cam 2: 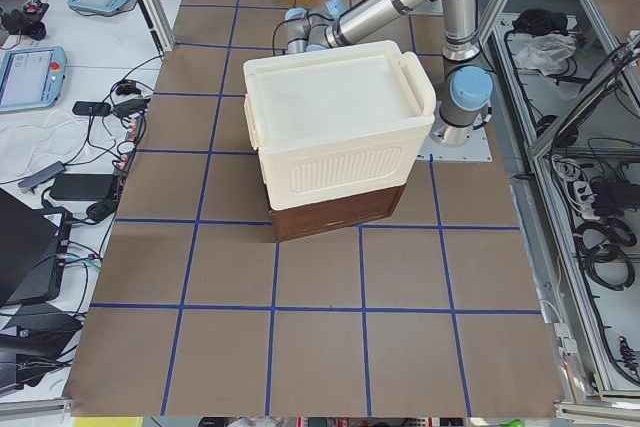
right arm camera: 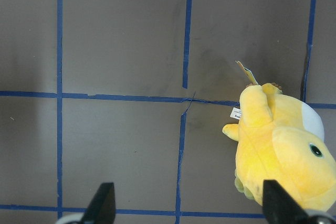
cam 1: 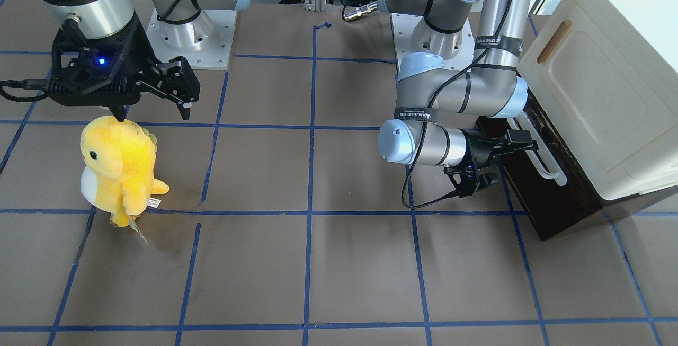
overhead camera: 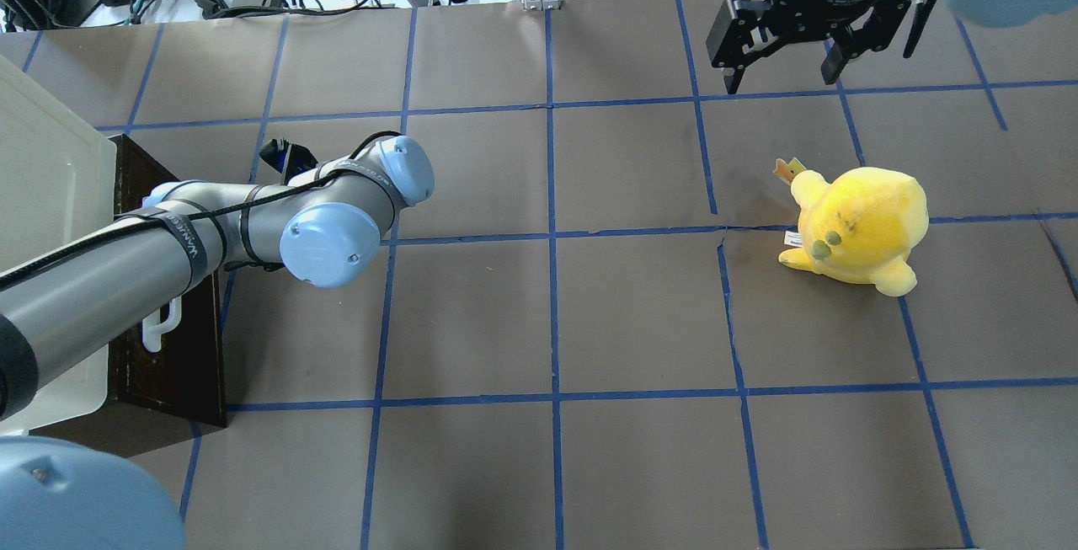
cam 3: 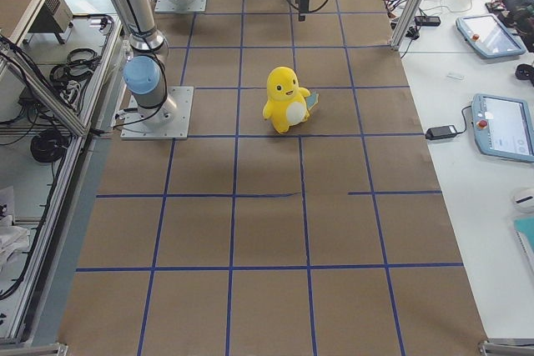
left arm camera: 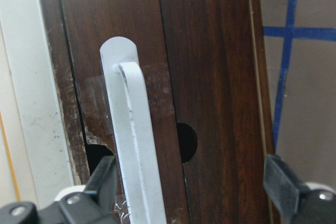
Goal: Pull drawer sideways
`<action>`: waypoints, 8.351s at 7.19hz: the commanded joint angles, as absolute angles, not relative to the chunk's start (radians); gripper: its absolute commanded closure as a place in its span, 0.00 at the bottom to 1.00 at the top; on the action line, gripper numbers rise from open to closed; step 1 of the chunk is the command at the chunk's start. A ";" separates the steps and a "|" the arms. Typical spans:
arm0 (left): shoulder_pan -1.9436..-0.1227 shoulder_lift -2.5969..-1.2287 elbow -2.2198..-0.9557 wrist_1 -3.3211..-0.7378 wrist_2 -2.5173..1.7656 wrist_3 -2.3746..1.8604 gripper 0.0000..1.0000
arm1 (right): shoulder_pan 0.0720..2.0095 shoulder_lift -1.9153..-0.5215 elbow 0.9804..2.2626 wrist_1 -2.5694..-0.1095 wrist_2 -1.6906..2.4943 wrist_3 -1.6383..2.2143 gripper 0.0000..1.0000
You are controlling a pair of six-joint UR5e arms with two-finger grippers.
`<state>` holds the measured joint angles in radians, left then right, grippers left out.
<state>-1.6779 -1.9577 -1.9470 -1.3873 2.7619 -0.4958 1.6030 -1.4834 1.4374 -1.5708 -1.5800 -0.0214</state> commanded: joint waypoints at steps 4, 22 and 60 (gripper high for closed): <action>-1.671 -1.965 -1.970 -1.417 2.819 -0.492 0.10 | 1.603 -1.483 1.437 -1.571 -1.580 -0.021 0.00; -1.641 -1.959 -1.980 -1.445 2.875 -0.502 0.40 | 1.603 -1.483 1.437 -1.571 -1.580 -0.021 0.00; -1.681 -1.974 -1.971 -1.430 2.861 -0.506 0.62 | 1.603 -1.483 1.437 -1.571 -1.580 -0.021 0.00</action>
